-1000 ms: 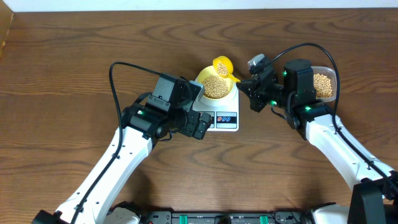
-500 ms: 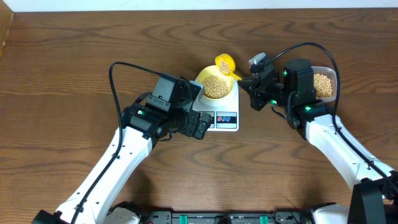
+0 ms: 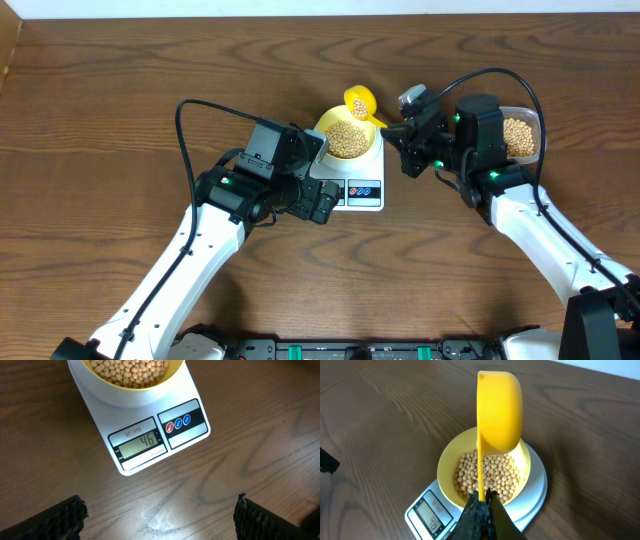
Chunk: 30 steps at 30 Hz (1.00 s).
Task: Scoop item into bowl and weigh 50g on scale
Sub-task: 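Tilt the scoop over the bowl and shake soybeans out slowly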
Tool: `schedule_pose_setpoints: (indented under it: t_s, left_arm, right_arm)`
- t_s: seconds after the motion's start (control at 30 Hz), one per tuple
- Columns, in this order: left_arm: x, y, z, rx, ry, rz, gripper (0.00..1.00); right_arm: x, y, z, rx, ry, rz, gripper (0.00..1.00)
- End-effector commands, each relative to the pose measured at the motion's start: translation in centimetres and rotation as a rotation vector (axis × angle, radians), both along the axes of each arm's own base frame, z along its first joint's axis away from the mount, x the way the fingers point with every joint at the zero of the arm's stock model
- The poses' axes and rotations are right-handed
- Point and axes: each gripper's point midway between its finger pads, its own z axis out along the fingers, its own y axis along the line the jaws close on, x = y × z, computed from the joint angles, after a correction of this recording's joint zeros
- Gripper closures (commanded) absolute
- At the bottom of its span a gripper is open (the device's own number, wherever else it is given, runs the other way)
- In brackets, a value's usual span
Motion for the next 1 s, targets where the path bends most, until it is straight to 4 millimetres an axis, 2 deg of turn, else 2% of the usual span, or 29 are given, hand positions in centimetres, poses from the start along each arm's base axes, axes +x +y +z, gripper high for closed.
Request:
schedule_pose_setpoints:
  t_s: [0.0, 0.23, 0.97]
  left_arm:
    - [-0.15, -0.18, -0.11, -0.002, 0.000, -0.021, 0.04]
    - [-0.15, -0.18, -0.11, -0.002, 0.000, -0.021, 0.04]
    - [-0.16, -0.18, -0.12, -0.002, 0.001, -0.021, 0.04]
  right_arm:
    - [-0.03, 0.33, 0.02, 0.041, 0.046, -0.017, 0.99]
    - [-0.83, 1.09, 0.40, 0.186, 0.219, -0.058, 0.99]
    - [-0.70, 0.98, 0.37, 0.183, 0.218, -0.068, 0.99]
